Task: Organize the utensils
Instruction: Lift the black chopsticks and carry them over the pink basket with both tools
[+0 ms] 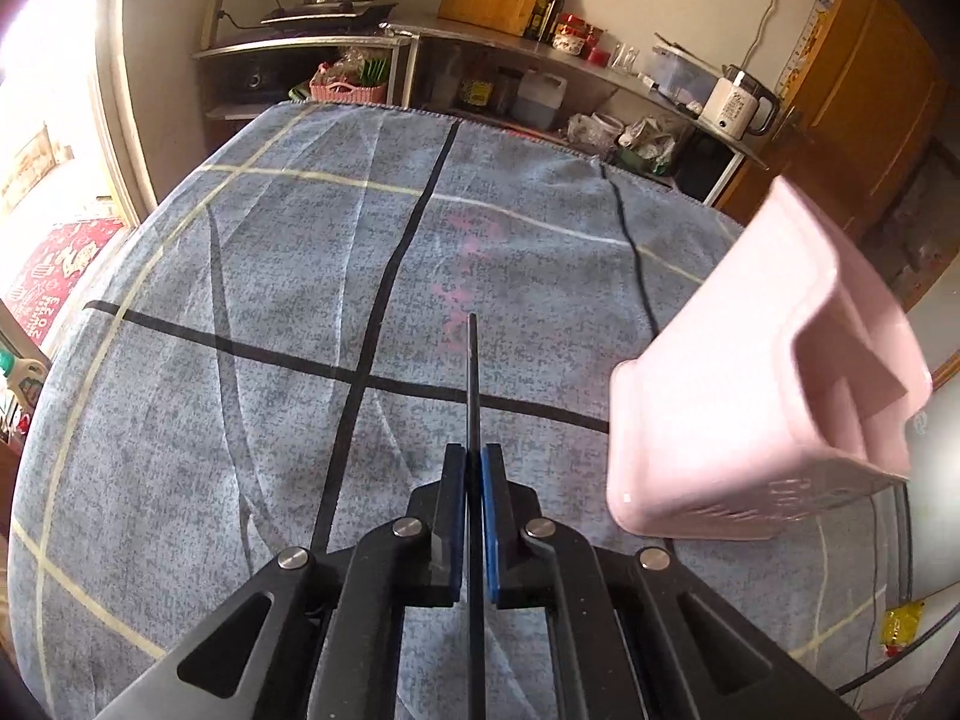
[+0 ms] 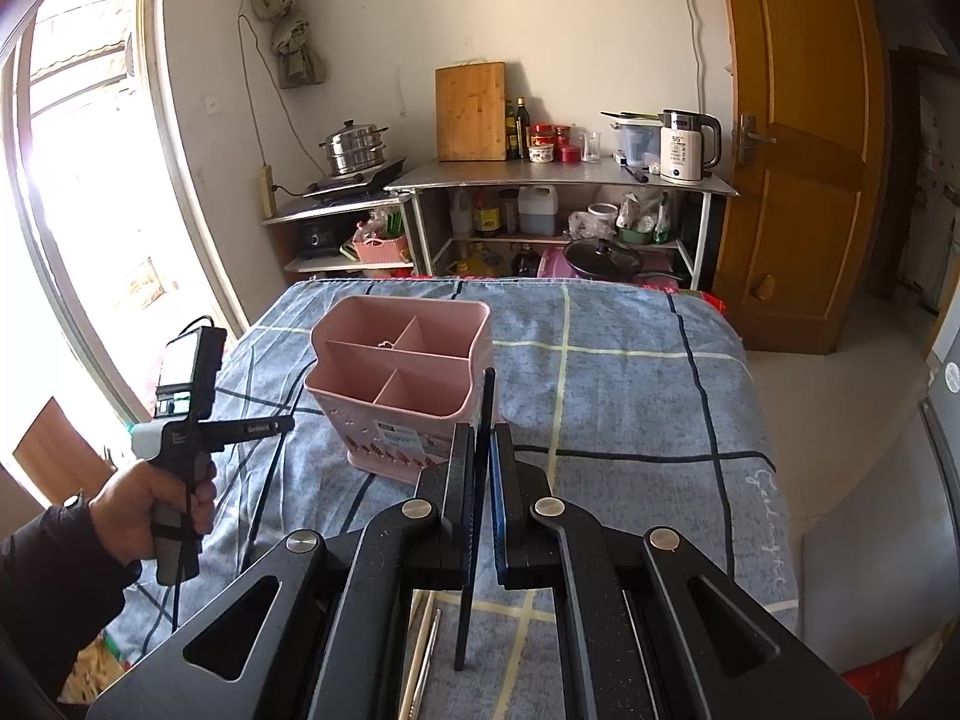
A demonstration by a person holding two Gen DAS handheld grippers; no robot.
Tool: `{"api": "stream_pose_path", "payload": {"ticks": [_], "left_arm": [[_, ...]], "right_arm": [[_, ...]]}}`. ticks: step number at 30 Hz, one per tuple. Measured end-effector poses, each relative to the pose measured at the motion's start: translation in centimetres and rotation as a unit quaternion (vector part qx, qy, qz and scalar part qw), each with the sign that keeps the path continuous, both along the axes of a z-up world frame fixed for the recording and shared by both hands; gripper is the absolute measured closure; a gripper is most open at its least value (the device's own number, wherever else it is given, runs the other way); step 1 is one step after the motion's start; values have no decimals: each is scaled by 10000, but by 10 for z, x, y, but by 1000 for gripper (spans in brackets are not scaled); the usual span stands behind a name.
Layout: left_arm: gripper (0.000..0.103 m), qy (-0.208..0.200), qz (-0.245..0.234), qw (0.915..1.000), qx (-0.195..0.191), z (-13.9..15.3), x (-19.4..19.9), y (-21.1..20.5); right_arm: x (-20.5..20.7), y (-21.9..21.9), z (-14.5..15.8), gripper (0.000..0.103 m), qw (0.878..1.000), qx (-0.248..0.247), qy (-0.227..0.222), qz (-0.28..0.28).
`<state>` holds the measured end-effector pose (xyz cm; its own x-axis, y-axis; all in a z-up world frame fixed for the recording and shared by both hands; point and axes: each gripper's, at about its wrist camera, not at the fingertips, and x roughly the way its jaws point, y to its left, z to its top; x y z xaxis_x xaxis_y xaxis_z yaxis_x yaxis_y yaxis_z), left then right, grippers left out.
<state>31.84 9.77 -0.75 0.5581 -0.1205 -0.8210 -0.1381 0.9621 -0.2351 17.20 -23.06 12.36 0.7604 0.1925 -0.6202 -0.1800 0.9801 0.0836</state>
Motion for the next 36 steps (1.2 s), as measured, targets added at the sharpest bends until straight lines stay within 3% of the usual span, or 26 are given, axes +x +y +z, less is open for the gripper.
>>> {"api": "stream_pose_path", "payload": {"ticks": [11, 25, 36], "left_arm": [[98, -990, -562, 9933, -198, 87, -57, -7], [98, -1303, -896, 9870, -296, 130, -109, -14], [98, -1648, -1230, 9785, -161, 174, -125, -36]], "right_arm": [[-7, -2, -1, 98, 9999, 16, -68, -110], [-24, 2, 10, 99, 9998, 0, -173, -93], [-23, 21, 46, 99, 9982, 107, -574, 167]]}}
